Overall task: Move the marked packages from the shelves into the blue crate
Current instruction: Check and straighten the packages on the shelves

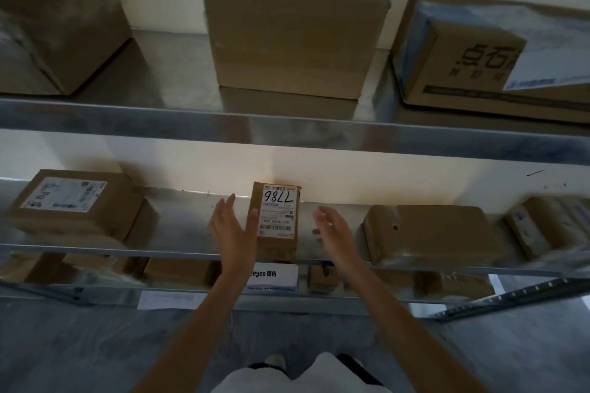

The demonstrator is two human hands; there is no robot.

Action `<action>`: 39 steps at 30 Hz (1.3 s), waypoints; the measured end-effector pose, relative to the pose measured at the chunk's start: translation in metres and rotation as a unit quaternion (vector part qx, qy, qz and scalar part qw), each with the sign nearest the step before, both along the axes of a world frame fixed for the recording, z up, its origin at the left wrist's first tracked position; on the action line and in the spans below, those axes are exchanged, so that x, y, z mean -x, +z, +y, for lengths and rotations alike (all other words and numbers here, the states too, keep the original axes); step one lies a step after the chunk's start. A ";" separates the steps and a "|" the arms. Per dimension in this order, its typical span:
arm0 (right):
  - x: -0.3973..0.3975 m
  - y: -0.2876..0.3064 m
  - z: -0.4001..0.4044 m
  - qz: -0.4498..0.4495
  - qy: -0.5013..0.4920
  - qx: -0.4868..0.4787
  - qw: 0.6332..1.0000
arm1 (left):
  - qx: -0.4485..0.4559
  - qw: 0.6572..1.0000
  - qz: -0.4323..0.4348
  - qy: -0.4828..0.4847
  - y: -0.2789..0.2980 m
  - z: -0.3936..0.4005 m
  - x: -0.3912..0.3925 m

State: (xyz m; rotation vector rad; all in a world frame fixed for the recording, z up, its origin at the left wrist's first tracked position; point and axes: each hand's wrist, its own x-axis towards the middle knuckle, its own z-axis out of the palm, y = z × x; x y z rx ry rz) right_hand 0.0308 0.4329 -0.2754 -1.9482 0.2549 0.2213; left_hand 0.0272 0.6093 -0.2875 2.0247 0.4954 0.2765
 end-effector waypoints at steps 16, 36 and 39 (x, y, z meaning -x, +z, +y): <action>0.004 -0.014 -0.314 0.028 -0.253 0.226 0.940 | 0.161 0.950 0.107 -0.243 -0.014 -0.231 -0.005; 0.004 -0.002 -0.342 0.097 -0.153 -0.185 0.966 | 0.277 0.942 0.184 -0.050 0.013 -0.207 -0.002; 0.002 -0.003 -0.341 0.094 -0.137 -0.160 0.973 | 0.257 0.946 0.193 -0.052 0.007 -0.205 -0.010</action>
